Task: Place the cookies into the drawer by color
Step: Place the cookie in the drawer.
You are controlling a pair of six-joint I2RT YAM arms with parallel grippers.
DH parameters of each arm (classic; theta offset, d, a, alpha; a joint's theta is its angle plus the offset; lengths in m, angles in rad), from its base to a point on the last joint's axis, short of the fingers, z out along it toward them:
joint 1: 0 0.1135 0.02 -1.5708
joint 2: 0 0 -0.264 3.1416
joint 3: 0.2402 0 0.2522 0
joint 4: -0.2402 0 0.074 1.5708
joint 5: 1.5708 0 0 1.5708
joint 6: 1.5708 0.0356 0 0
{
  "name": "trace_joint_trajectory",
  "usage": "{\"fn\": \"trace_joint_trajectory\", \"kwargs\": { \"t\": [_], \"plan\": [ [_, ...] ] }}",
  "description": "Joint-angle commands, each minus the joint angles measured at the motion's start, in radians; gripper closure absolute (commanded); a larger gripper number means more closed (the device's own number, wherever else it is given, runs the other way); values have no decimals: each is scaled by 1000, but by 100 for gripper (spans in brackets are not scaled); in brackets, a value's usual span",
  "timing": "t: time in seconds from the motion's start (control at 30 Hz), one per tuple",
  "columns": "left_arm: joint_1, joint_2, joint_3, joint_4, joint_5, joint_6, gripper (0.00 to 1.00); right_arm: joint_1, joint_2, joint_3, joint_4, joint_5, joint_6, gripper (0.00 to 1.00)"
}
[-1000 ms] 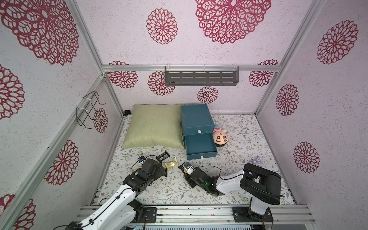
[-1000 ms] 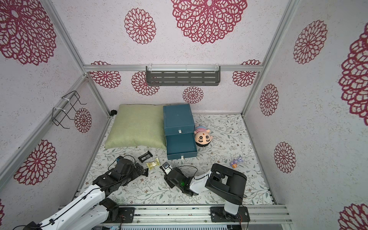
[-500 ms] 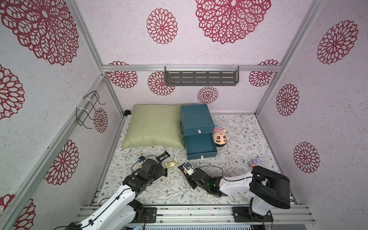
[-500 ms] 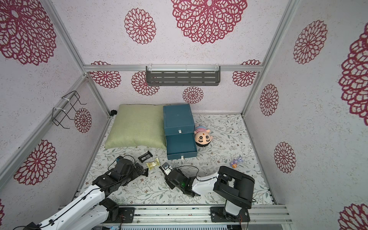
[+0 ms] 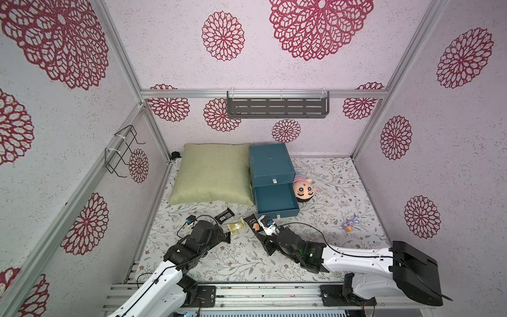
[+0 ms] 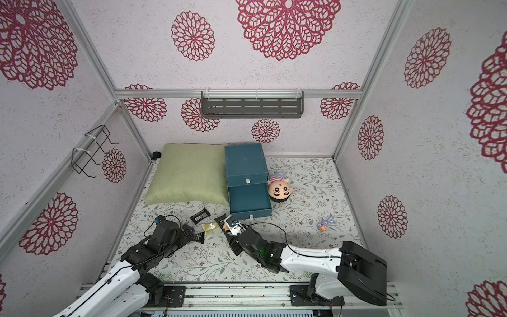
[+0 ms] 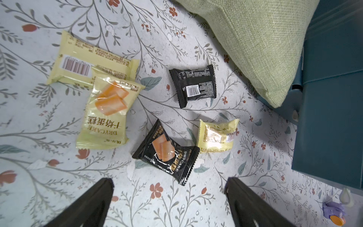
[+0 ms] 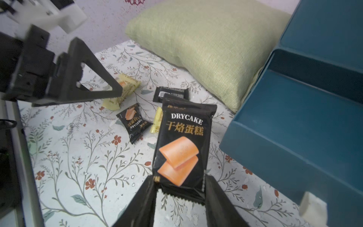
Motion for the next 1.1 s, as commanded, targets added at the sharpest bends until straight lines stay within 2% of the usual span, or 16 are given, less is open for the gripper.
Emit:
{"fn": "trace_joint_trajectory", "kwargs": {
  "t": [0.0,0.2,0.4,0.6,1.07],
  "plan": [
    [8,4,9,-5,-16,0,3,-16,-55,36,-50,8,-16,57],
    [9,17,5,10,-11,2,3,-73,-143,54,-104,5,-25,57],
    [10,29,2,23,-2,1,3,-199,-183,78,-186,-6,-10,57],
    [10,36,28,11,-3,24,3,-320,-143,127,-262,0,-4,57],
    [14,108,35,67,20,44,3,-452,-20,244,-381,-31,29,56]
  ]
}}
